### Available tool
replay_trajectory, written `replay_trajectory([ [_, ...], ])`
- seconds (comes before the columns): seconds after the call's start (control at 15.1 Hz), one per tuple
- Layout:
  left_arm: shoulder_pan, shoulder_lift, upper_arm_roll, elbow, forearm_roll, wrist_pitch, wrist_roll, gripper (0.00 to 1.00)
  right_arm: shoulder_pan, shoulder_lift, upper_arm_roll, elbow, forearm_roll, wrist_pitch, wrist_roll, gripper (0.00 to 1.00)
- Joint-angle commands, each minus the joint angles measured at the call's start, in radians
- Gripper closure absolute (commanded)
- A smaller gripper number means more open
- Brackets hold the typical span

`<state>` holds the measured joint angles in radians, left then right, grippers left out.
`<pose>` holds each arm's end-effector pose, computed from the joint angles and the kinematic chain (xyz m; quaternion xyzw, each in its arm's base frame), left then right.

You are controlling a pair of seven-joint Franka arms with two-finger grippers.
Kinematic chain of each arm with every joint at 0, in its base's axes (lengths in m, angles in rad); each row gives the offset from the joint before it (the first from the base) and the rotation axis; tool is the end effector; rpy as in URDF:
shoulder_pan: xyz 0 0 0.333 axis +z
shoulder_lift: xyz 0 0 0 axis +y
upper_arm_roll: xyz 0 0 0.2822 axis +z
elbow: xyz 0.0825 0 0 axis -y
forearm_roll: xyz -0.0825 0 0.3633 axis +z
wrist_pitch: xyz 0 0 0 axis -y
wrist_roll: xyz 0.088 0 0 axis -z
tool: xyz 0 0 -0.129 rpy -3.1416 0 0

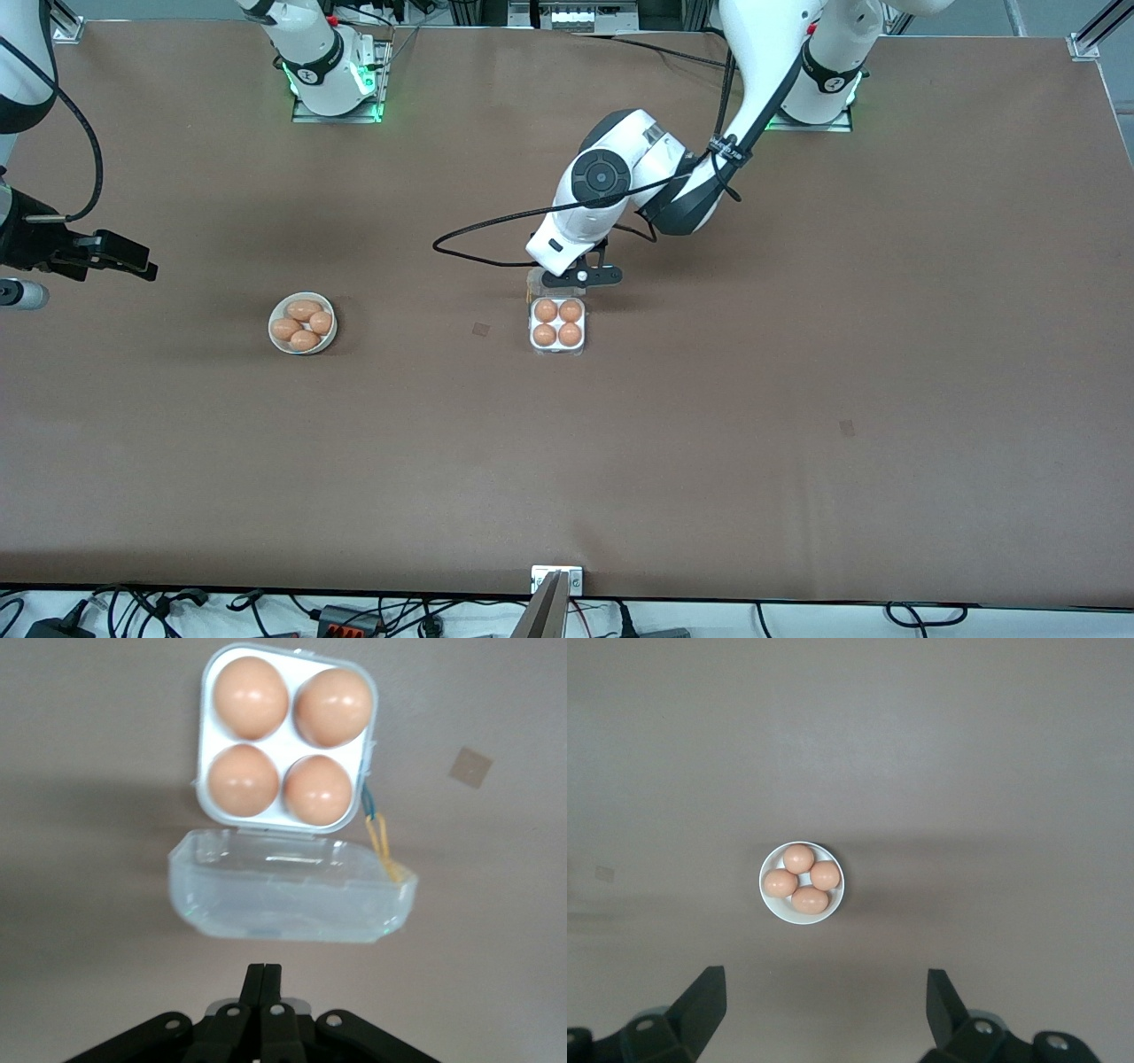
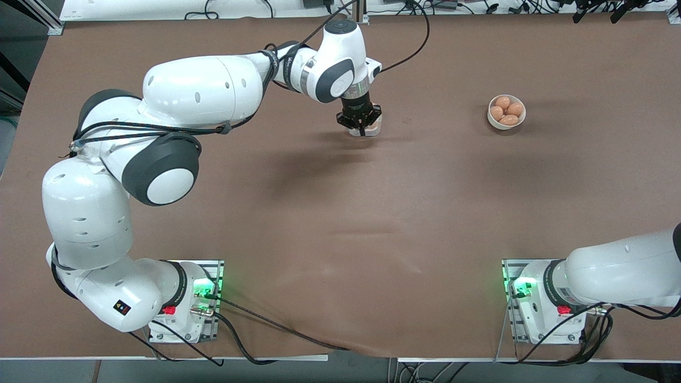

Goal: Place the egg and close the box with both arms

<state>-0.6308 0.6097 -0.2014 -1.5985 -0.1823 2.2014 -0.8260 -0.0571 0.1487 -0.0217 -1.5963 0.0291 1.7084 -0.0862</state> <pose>0.4466 -0.4847 0.2463 0.9891 0.0681 -0.0959 0.0887 0.5772 -0.0416 0.4861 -0.9998 -0.0015 0.0172 0.0142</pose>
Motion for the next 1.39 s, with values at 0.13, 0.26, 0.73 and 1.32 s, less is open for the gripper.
replay_trajectory([
  [0.13, -0.001, 0.041, 0.036, 0.032, 0.006, 0.142, 0.005, 0.99, -0.009, 0.009, 0.009, 0.021, 0.008, -0.015, -0.018, 0.0],
  [0.26, 0.006, 0.032, 0.062, 0.066, 0.073, 0.133, -0.001, 0.99, -0.004, 0.009, 0.009, 0.021, 0.008, -0.013, -0.018, 0.0],
  [0.73, 0.104, -0.099, 0.06, 0.072, 0.089, -0.165, 0.201, 0.99, -0.004, 0.009, 0.009, 0.022, 0.006, -0.015, -0.02, 0.0],
  [1.32, 0.344, -0.192, 0.059, 0.331, 0.25, -0.73, 0.547, 0.66, -0.009, 0.009, 0.009, 0.021, 0.006, -0.016, -0.018, 0.0],
])
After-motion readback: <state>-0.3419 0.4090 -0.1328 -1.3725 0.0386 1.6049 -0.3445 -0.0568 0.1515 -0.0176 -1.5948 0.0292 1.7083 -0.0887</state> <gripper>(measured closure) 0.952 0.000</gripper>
